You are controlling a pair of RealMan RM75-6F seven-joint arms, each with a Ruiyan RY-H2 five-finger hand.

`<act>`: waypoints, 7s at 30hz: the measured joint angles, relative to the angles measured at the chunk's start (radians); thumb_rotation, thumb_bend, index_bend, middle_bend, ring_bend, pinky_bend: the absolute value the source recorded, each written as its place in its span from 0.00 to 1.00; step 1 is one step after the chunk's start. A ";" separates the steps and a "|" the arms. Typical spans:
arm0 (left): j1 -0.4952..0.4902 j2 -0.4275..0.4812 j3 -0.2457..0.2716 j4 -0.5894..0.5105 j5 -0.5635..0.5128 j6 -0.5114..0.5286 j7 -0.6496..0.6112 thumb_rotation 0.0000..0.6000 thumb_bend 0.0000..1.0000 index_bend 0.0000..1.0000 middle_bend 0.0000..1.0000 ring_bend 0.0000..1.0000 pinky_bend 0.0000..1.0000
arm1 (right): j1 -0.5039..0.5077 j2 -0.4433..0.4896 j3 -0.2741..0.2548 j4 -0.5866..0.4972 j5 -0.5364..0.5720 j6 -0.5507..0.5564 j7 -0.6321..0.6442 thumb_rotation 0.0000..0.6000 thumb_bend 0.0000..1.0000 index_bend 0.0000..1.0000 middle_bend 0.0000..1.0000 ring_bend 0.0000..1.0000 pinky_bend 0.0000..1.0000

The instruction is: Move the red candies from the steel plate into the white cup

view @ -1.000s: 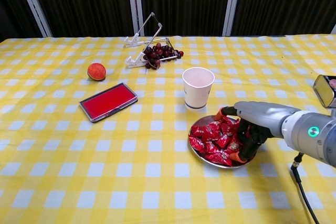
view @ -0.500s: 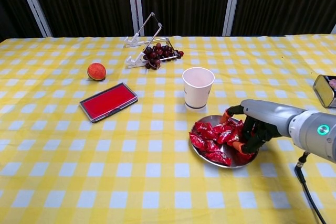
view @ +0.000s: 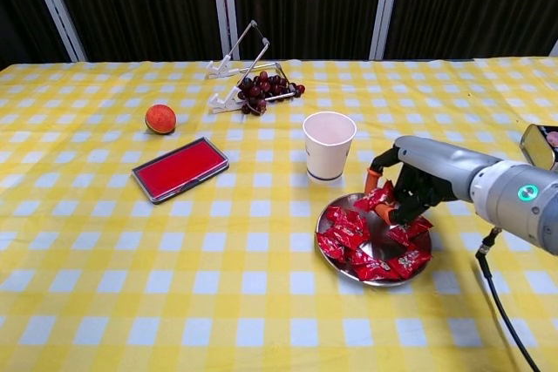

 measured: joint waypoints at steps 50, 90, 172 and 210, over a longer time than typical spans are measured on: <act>-0.012 0.023 -0.004 -0.029 -0.048 -0.051 -0.026 1.00 0.02 0.00 0.00 0.00 0.00 | 0.183 0.024 0.166 0.088 0.139 -0.109 -0.050 1.00 0.52 0.36 0.86 0.99 0.95; -0.001 0.016 -0.008 -0.023 -0.052 -0.016 0.004 1.00 0.03 0.00 0.00 0.00 0.00 | 0.062 0.085 -0.035 -0.301 0.128 0.101 -0.153 1.00 0.41 0.23 0.86 0.99 0.95; -0.006 0.017 -0.020 -0.037 -0.100 -0.036 0.020 1.00 0.03 0.00 0.00 0.00 0.00 | 0.136 0.086 0.175 -0.038 0.170 -0.075 -0.033 1.00 0.55 0.54 0.86 0.99 0.95; 0.002 0.017 -0.016 -0.040 -0.080 -0.017 0.002 1.00 0.03 0.00 0.00 0.00 0.00 | 0.017 0.137 -0.062 -0.210 -0.001 0.082 -0.062 1.00 0.35 0.28 0.86 0.99 0.95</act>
